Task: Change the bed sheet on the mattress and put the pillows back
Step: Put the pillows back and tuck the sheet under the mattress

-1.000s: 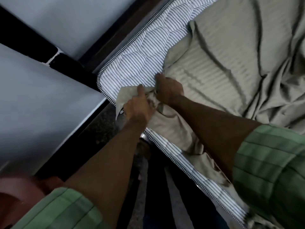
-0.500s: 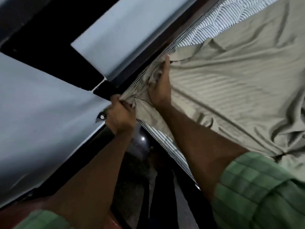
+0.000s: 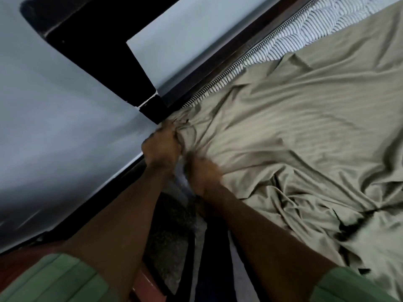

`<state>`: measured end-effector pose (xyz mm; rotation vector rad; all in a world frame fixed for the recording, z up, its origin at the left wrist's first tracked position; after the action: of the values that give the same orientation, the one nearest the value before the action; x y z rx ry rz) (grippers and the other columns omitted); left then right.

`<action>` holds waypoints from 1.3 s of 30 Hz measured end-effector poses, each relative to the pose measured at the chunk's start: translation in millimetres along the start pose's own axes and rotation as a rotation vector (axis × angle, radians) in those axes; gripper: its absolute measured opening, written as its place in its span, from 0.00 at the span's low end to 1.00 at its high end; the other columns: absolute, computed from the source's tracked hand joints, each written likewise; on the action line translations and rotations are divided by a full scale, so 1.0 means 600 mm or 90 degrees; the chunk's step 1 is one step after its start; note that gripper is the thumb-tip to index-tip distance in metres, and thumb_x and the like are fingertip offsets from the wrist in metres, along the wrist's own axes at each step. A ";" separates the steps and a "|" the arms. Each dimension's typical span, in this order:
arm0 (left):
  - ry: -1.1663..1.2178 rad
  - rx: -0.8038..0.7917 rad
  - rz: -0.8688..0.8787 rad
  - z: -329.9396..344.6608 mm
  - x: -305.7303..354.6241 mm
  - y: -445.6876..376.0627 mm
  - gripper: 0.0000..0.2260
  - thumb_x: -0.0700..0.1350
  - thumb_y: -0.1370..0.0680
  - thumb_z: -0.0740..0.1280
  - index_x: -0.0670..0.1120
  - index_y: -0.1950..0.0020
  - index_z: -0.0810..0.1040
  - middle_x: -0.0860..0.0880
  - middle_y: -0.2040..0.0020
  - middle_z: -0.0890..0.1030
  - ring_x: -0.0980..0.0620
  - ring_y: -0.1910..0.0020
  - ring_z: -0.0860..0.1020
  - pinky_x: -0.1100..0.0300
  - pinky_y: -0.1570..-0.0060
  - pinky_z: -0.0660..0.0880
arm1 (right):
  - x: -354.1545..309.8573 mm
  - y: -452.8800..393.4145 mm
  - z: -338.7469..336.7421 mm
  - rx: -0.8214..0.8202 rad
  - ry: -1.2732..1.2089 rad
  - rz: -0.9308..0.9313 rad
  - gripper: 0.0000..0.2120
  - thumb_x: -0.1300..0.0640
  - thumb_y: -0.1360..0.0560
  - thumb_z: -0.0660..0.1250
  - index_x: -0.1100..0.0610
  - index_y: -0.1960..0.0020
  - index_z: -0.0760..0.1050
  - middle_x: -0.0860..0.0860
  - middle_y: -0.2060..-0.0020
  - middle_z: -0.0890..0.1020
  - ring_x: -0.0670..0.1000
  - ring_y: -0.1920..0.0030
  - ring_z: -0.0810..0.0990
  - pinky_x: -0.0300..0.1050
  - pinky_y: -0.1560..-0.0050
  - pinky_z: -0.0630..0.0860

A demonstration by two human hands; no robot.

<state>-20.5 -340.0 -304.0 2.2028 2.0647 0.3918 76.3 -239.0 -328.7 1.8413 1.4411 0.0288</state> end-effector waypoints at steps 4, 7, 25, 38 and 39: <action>0.174 -0.010 -0.268 -0.006 -0.055 0.031 0.16 0.50 0.19 0.64 0.42 0.35 0.72 0.36 0.40 0.80 0.33 0.42 0.79 0.45 0.45 0.76 | -0.017 0.027 0.071 -0.496 -0.138 0.091 0.15 0.56 0.19 0.62 0.66 0.56 0.80 0.64 0.61 0.83 0.60 0.66 0.84 0.46 0.65 0.79; 0.296 -0.003 -0.482 -0.005 -0.080 0.047 0.20 0.51 0.16 0.59 0.39 0.29 0.68 0.35 0.32 0.75 0.34 0.34 0.75 0.45 0.38 0.72 | 0.007 0.019 0.045 -0.520 -0.170 0.144 0.16 0.53 0.16 0.59 0.61 0.53 0.78 0.61 0.54 0.83 0.55 0.66 0.83 0.44 0.64 0.78; 0.271 -0.047 0.054 0.060 0.035 0.104 0.09 0.43 0.25 0.68 0.48 0.46 0.75 0.45 0.42 0.73 0.43 0.49 0.75 0.52 0.56 0.72 | 0.117 -0.049 -0.150 0.248 0.046 0.009 0.19 0.39 0.19 0.59 0.54 0.51 0.76 0.58 0.54 0.84 0.63 0.52 0.83 0.52 0.55 0.77; 0.108 -0.068 0.167 0.097 0.188 0.139 0.08 0.47 0.23 0.64 0.49 0.45 0.77 0.46 0.43 0.76 0.44 0.43 0.74 0.48 0.43 0.70 | 0.175 0.148 0.024 0.161 0.201 0.039 0.16 0.49 0.25 0.62 0.55 0.43 0.79 0.53 0.55 0.78 0.57 0.58 0.80 0.50 0.68 0.76; 0.103 -0.065 0.163 0.097 0.191 0.139 0.08 0.47 0.22 0.63 0.49 0.45 0.77 0.46 0.43 0.76 0.44 0.43 0.74 0.47 0.43 0.71 | 0.175 0.157 0.032 0.129 0.179 0.054 0.14 0.52 0.25 0.61 0.54 0.46 0.81 0.52 0.61 0.78 0.55 0.66 0.80 0.46 0.74 0.73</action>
<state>80.2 -226.9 -325.7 2.4504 1.7879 0.7027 199.5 -167.1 -332.4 2.1302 1.6032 0.1967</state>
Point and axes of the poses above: each hand's wrist, its own y-axis away from the middle knuckle, its own z-axis out of the palm, x = y × z, the point moved 4 cm from there along -y, towards the middle knuckle
